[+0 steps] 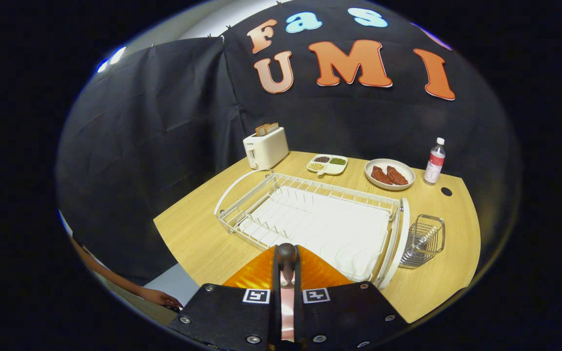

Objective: Take the plate from the dish rack, then take the spoon from the basket and place it into the plate.

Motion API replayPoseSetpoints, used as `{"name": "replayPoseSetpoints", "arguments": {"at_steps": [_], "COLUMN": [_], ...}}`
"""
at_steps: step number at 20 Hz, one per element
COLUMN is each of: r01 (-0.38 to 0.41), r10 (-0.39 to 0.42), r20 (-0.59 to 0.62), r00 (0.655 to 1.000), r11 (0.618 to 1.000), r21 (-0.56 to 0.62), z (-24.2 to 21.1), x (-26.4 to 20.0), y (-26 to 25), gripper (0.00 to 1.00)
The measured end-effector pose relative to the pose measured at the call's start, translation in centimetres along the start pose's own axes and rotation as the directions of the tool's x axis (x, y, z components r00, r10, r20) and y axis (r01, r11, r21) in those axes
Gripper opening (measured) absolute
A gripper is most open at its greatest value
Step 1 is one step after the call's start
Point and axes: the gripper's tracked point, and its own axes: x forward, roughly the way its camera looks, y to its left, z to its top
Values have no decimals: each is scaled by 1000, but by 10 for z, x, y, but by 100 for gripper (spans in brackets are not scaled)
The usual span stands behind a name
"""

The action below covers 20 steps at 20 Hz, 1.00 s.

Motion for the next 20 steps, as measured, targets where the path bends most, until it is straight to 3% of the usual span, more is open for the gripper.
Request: {"name": "replayPoseSetpoints", "arguments": {"at_steps": [11,20], "r01": [-43,-20], "r10": [38,17], "r20": [-72,-151], "r00": [997,988], "r11": [997,1000], "r21": [-65,-16], "z": [-46,-83], "x": [5,-23], "y": [10,-20], "gripper": [10,16]}}
